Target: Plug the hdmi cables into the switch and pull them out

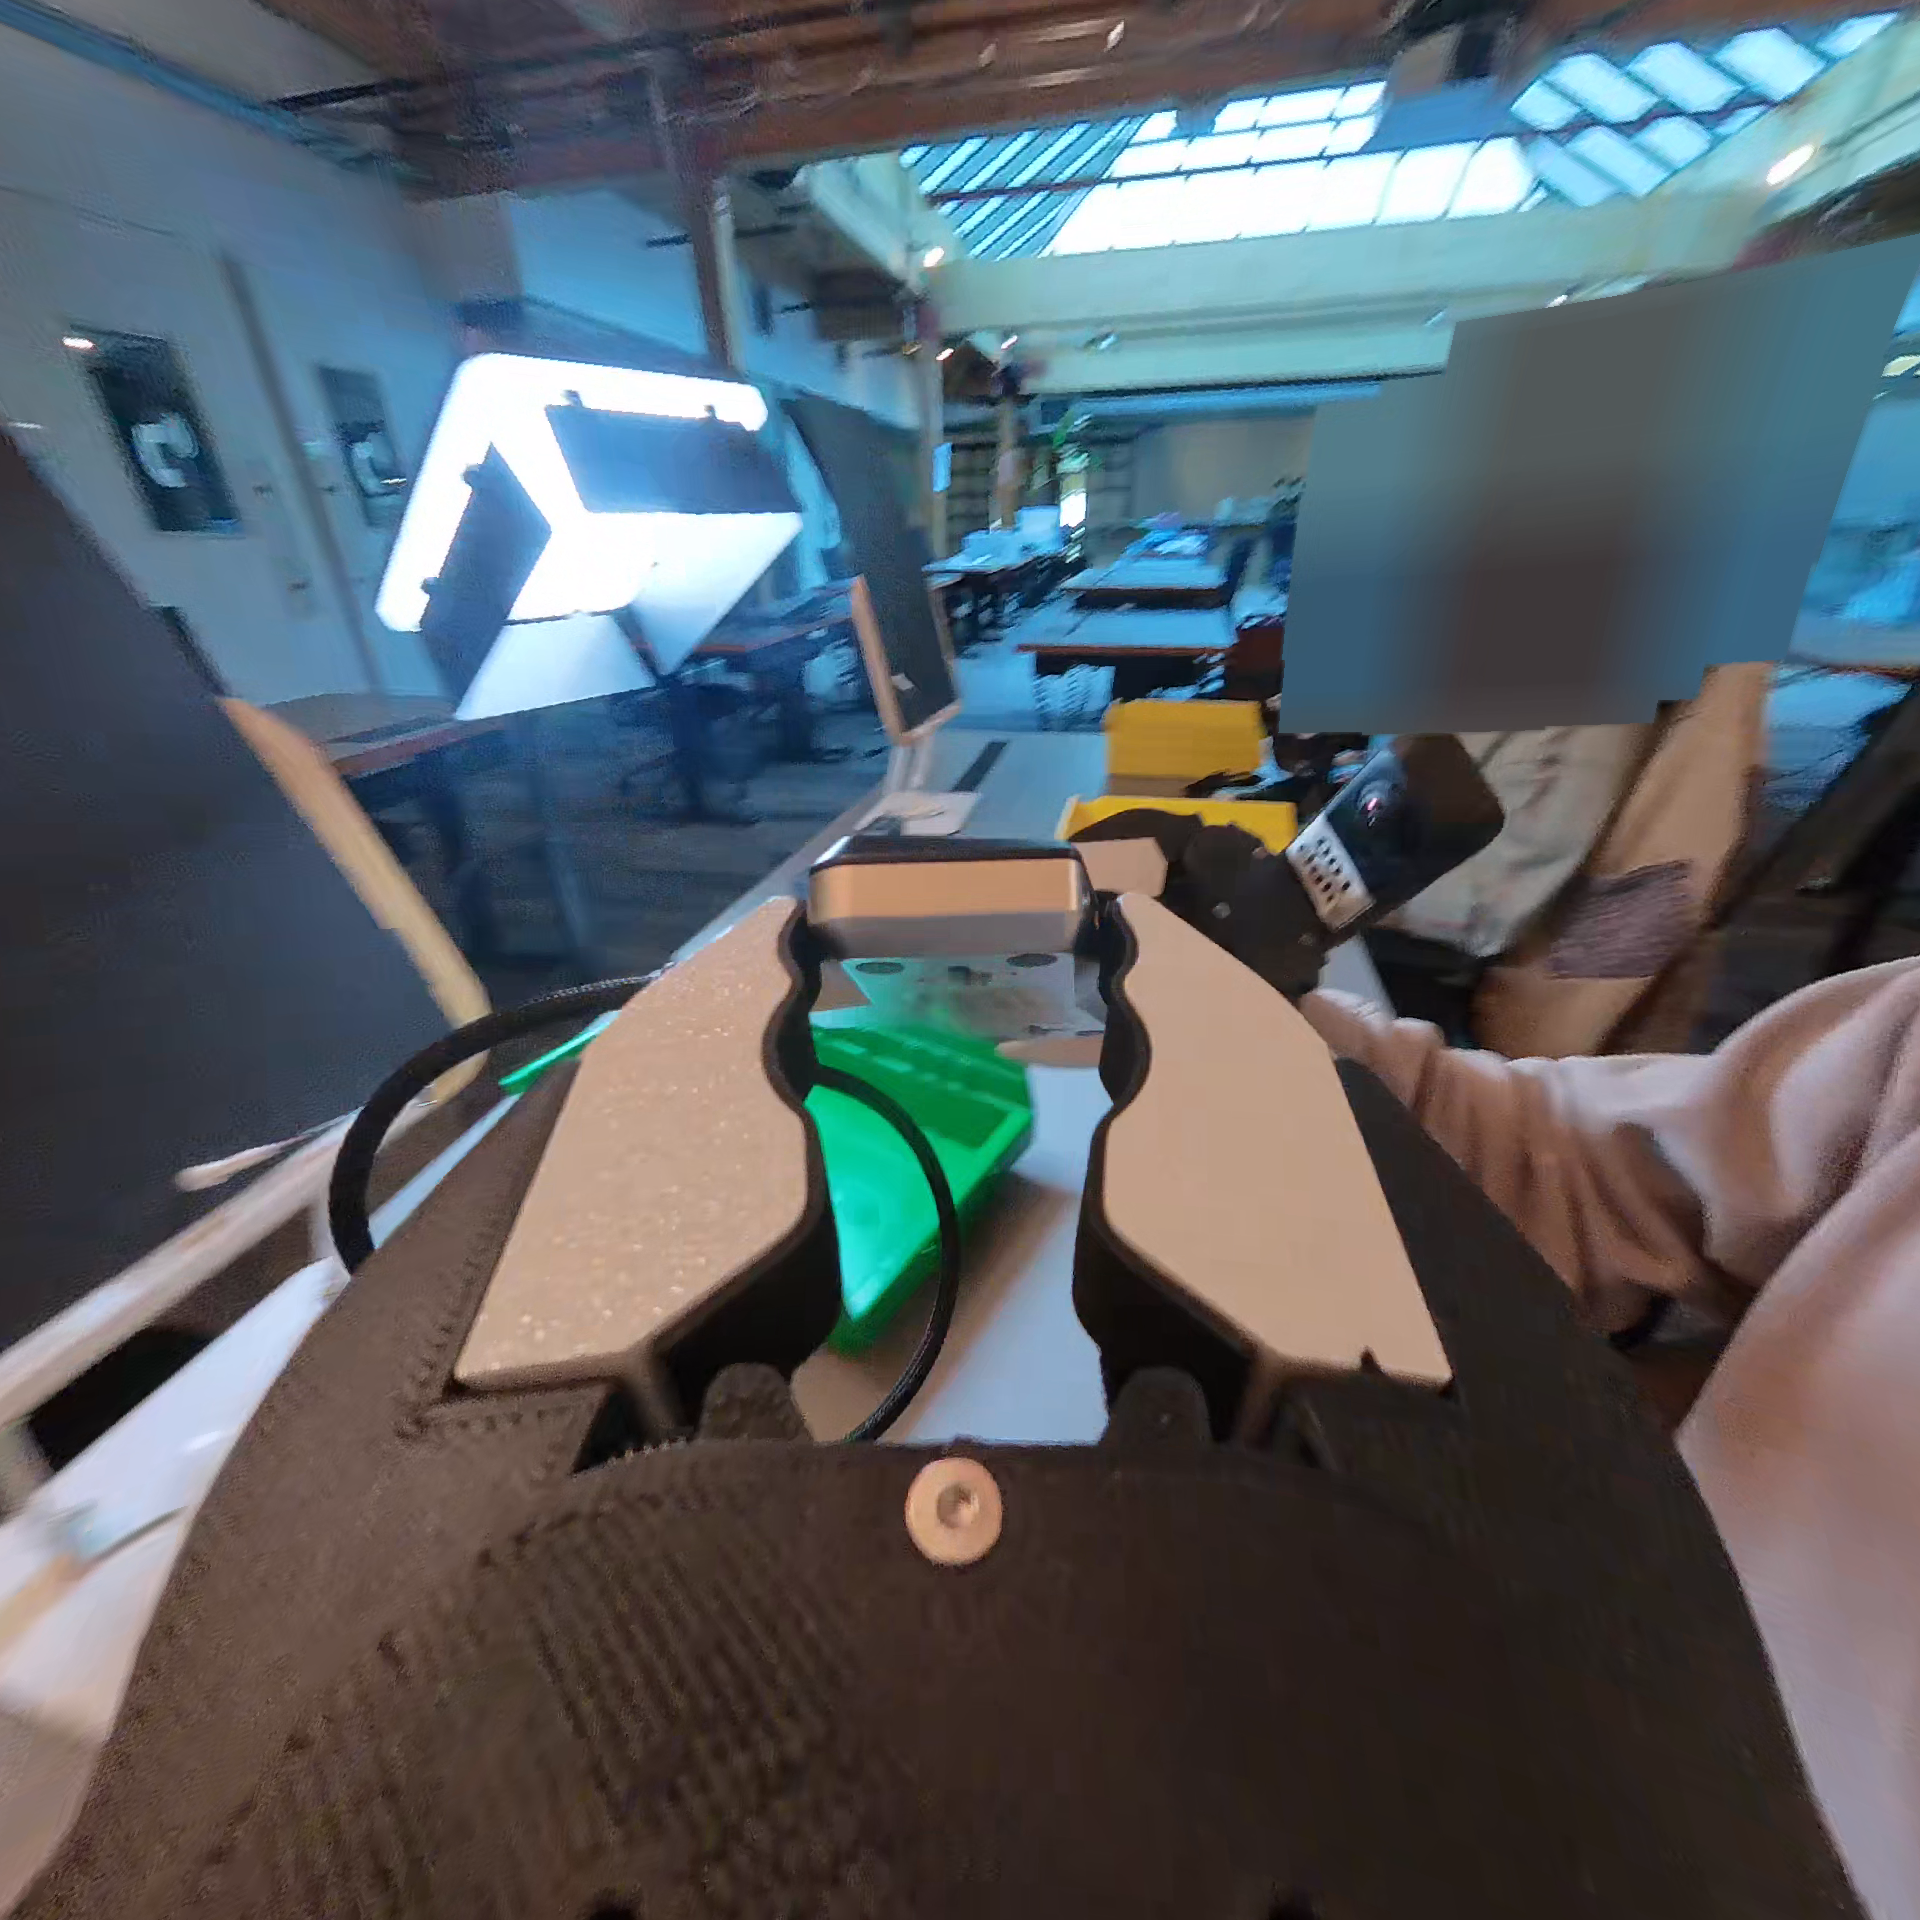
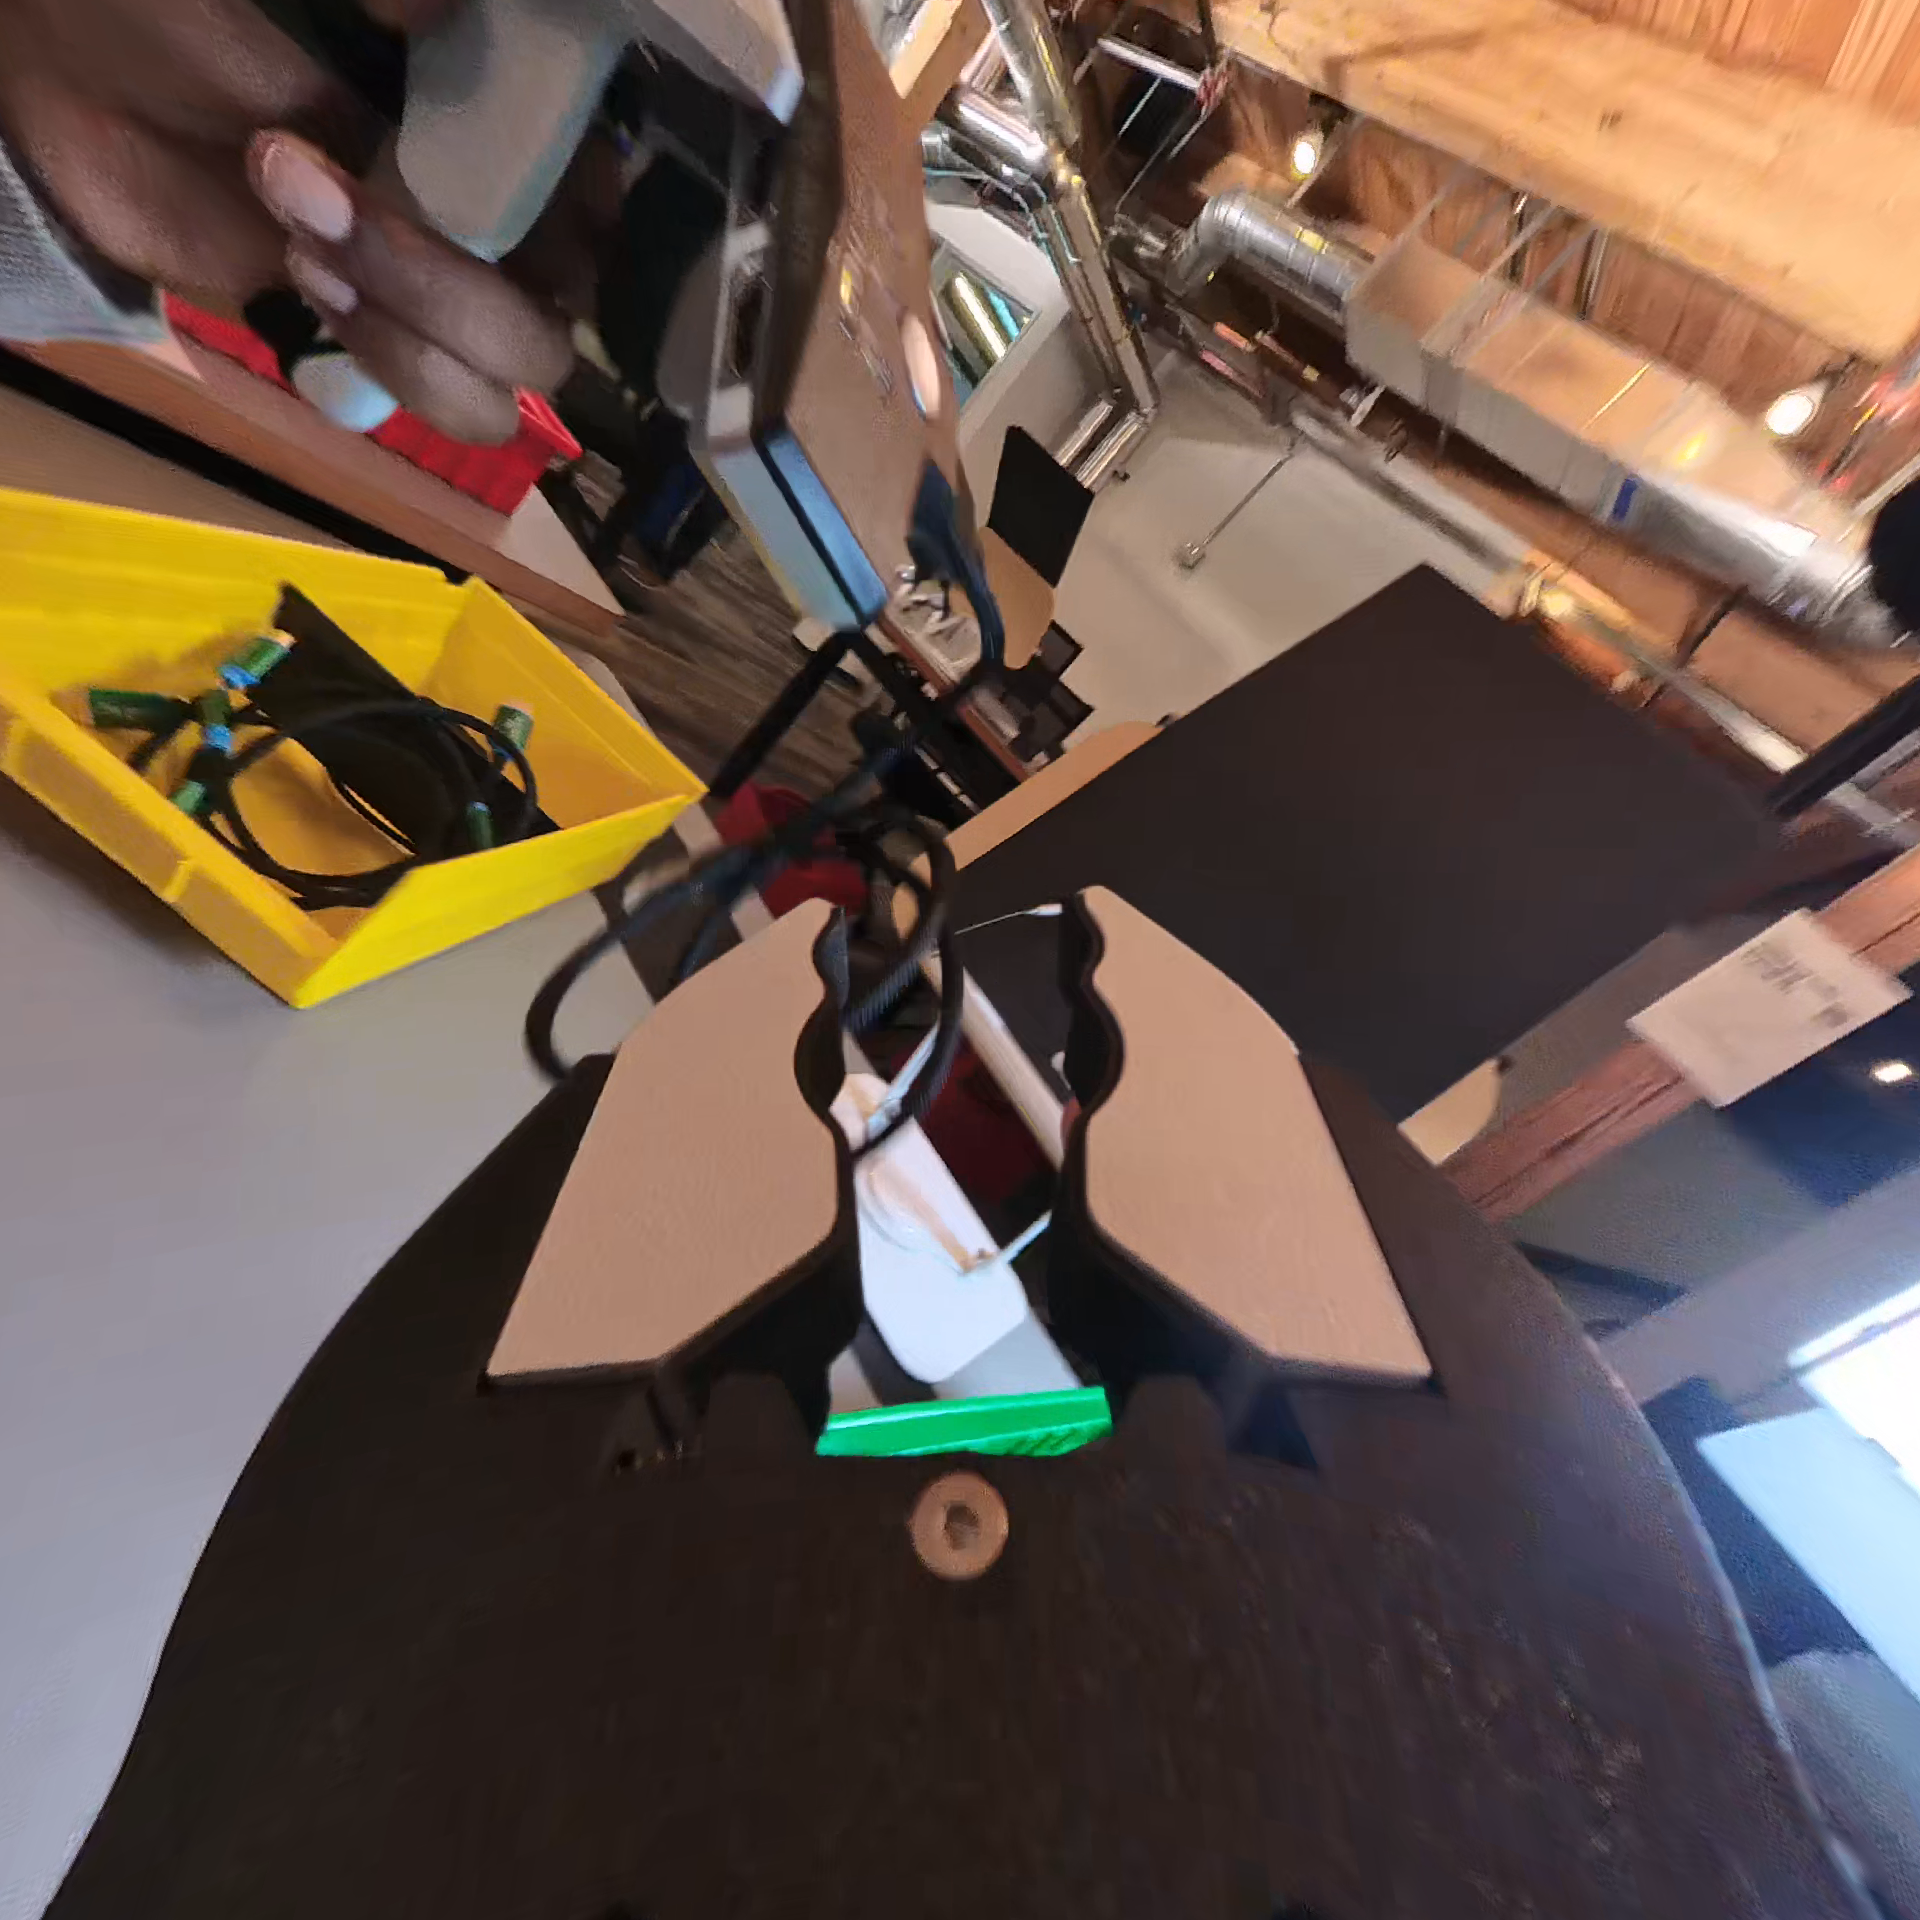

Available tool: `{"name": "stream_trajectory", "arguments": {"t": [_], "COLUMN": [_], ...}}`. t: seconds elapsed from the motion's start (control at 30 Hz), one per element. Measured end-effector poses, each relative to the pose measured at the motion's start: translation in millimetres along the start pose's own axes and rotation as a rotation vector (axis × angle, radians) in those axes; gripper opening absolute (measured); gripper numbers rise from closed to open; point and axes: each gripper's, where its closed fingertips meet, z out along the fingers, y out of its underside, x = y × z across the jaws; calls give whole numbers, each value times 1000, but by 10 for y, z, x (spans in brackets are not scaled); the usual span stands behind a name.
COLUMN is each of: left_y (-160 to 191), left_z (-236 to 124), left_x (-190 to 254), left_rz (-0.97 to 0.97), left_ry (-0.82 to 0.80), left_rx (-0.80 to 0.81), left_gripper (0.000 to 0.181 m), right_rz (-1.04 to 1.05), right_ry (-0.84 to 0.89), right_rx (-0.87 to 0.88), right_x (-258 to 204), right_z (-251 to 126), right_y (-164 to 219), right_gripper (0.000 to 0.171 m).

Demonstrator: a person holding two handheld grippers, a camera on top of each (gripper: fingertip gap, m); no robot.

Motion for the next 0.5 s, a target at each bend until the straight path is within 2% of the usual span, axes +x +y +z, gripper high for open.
{"name": "stream_trajectory", "arguments": {"t": [0.17,0.3,0.4,0.5], "left_y": [355,518,624,666], "left_z": [330,365,332,292], "left_x": [225,221,172,165], "left_rz": [-219,-424,-532,-541], "left_ry": [181,286,335,331], "left_rx": [105,201,187,192], "left_gripper": [53,53,53,55], "right_rz": [-187,-355,-354,-333], "right_ry": [32,23,-26,-56], "right_rx": [49,104,84,99], "right_x": [-110,-242,-313,-360], "right_z": [-32,-71,-62,-75], "right_y": [-130,-126,-92,-116], "right_gripper": [40,16,15,14]}}
